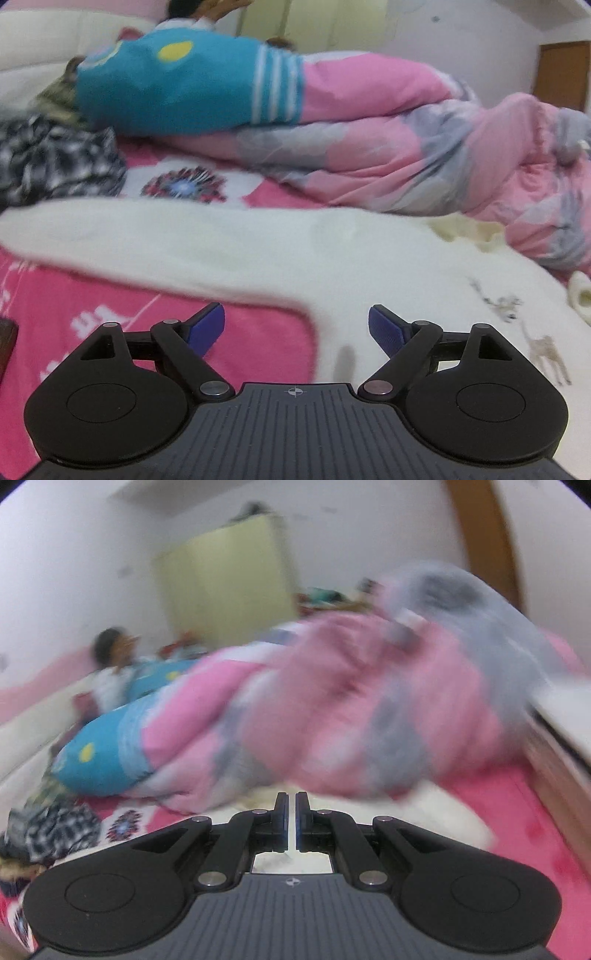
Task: Fold clothes
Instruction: 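Lift the cuff with the right gripper and carry it across the body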
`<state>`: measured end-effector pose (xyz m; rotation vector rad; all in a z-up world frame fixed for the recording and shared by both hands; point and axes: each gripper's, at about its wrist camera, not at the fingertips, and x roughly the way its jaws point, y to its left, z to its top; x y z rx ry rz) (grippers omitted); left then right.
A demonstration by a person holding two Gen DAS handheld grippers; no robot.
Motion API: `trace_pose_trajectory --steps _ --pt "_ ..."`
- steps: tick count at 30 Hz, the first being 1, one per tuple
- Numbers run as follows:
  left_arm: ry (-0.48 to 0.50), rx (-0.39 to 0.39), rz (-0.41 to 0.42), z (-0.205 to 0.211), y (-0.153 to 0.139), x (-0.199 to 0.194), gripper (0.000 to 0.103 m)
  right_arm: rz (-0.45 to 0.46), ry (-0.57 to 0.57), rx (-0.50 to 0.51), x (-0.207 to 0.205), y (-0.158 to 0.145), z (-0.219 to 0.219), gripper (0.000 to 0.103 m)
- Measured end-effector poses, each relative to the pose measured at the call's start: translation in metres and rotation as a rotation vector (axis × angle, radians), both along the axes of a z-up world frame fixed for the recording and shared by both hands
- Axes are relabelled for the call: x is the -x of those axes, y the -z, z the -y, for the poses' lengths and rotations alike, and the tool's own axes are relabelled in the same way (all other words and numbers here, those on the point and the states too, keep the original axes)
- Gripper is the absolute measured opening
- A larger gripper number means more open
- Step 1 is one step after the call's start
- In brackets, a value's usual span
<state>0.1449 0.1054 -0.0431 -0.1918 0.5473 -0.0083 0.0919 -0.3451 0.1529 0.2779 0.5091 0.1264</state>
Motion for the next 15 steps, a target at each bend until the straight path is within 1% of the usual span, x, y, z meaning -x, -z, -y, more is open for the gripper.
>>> trace_pose_trajectory --steps 3,5,7,9,11,13,15 --pt "0.074 -0.025 0.008 0.018 -0.003 0.0 0.087 -0.056 0.107 -0.095 0.028 0.027 0.05 0.002" --pt "0.134 -0.041 -0.001 0.034 -0.004 -0.002 0.087 -0.09 0.156 -0.121 0.035 0.045 0.07 0.002" --pt "0.186 -0.058 -0.014 0.051 -0.002 -0.006 0.087 -0.122 0.196 -0.142 0.04 0.061 0.09 0.005" --pt "0.222 -0.08 -0.03 0.068 0.002 -0.011 0.087 -0.147 0.229 -0.164 0.046 0.077 0.109 0.02" --pt "0.247 -0.107 -0.048 0.082 0.009 -0.015 0.087 -0.166 0.247 -0.181 0.041 0.091 0.123 0.031" --pt "0.257 -0.14 -0.066 0.091 0.017 -0.018 0.087 -0.184 0.259 -0.203 0.033 0.107 0.136 0.031" --pt "0.261 -0.17 -0.082 0.097 0.024 -0.02 0.089 -0.204 0.271 -0.256 0.015 0.125 0.148 0.033"
